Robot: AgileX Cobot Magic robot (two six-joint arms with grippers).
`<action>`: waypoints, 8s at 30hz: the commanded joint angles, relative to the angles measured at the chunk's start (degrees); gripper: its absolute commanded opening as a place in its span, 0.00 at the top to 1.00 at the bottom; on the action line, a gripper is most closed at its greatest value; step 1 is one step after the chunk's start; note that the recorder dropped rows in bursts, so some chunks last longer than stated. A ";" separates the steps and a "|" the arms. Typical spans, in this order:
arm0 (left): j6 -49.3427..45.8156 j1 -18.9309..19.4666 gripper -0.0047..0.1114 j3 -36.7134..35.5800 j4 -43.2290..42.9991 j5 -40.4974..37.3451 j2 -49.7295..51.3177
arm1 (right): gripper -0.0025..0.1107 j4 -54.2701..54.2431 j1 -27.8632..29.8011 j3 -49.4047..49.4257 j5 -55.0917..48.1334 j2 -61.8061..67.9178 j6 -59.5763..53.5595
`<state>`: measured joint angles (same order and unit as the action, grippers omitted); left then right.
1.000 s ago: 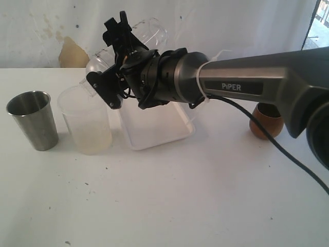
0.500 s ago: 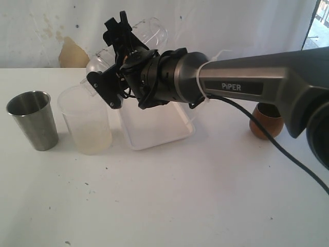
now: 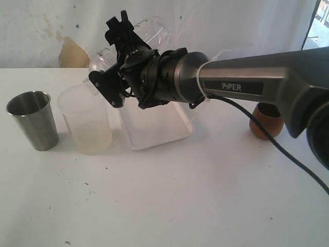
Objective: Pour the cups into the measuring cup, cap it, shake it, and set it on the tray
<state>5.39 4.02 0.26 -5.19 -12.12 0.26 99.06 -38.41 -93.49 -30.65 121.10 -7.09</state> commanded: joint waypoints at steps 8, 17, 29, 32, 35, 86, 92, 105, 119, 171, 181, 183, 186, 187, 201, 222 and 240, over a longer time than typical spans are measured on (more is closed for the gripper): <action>0.16 -0.17 0.95 -0.26 0.03 0.52 -0.26 | 0.98 0.89 -0.28 -0.70 -2.04 -0.39 -0.87; 0.16 -0.17 0.95 -0.26 0.03 0.52 -0.26 | 0.98 0.89 -1.60 -0.70 -4.91 -0.39 -8.27; 0.16 -0.17 0.95 -0.26 0.03 0.52 -0.26 | 0.98 0.89 -2.17 -0.70 -4.11 -0.39 -8.27; 0.16 -0.17 0.95 -0.26 0.03 0.52 -0.26 | 0.98 0.89 -2.17 -0.70 -4.23 -0.39 -8.27; 0.16 -0.17 0.95 -0.26 0.03 0.52 -0.26 | 0.98 0.89 -2.17 -0.70 -4.23 -0.39 -8.27; 0.16 -0.17 0.95 -0.26 0.03 0.52 -0.26 | 0.98 0.89 -2.70 -0.70 -3.77 -0.39 -3.33; 0.16 -0.17 0.95 -0.26 0.03 0.52 -0.26 | 0.98 0.89 -2.70 -0.70 -3.78 -0.39 -3.61; 0.16 -0.17 0.95 -0.26 0.03 0.52 -0.26 | 0.98 0.89 -2.70 -0.70 -4.16 -0.39 -5.29; 0.16 -0.17 0.95 -0.26 0.03 0.52 -0.26 | 0.98 0.89 -1.44 -0.43 -2.42 -2.45 60.11; 0.16 -0.17 0.95 -0.26 0.03 0.52 -0.26 | 0.98 -50.52 20.69 18.21 69.28 -2.36 47.51; 0.16 -0.17 0.95 -0.26 0.03 0.52 -0.26 | 0.98 -49.32 20.69 18.21 66.78 0.87 35.14; 0.16 -0.17 0.95 -0.26 0.03 0.52 -0.26 | 0.98 -50.80 20.69 18.21 66.65 1.33 35.44; 0.16 -0.17 0.95 -0.26 0.03 0.52 -0.26 | 0.98 -51.36 20.69 18.10 65.73 2.54 35.21; 0.16 -0.17 0.95 -0.26 0.03 0.52 -0.26 | 0.98 -51.78 20.69 18.10 65.39 3.03 35.21; 0.16 -0.17 0.95 -0.26 0.03 0.52 -0.26 | 0.23 -52.95 20.69 18.10 64.09 3.74 35.44; 0.16 -0.17 0.95 -0.26 0.03 0.52 -0.26 | 0.15 -52.95 20.79 18.10 64.08 -0.18 35.81; 0.16 -0.17 0.95 -0.26 0.03 0.52 -0.26 | 0.15 -54.84 20.79 18.10 61.33 -11.79 35.83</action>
<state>5.39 4.02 0.26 -5.19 -12.12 0.26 44.96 -17.83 -75.21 30.83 113.04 29.04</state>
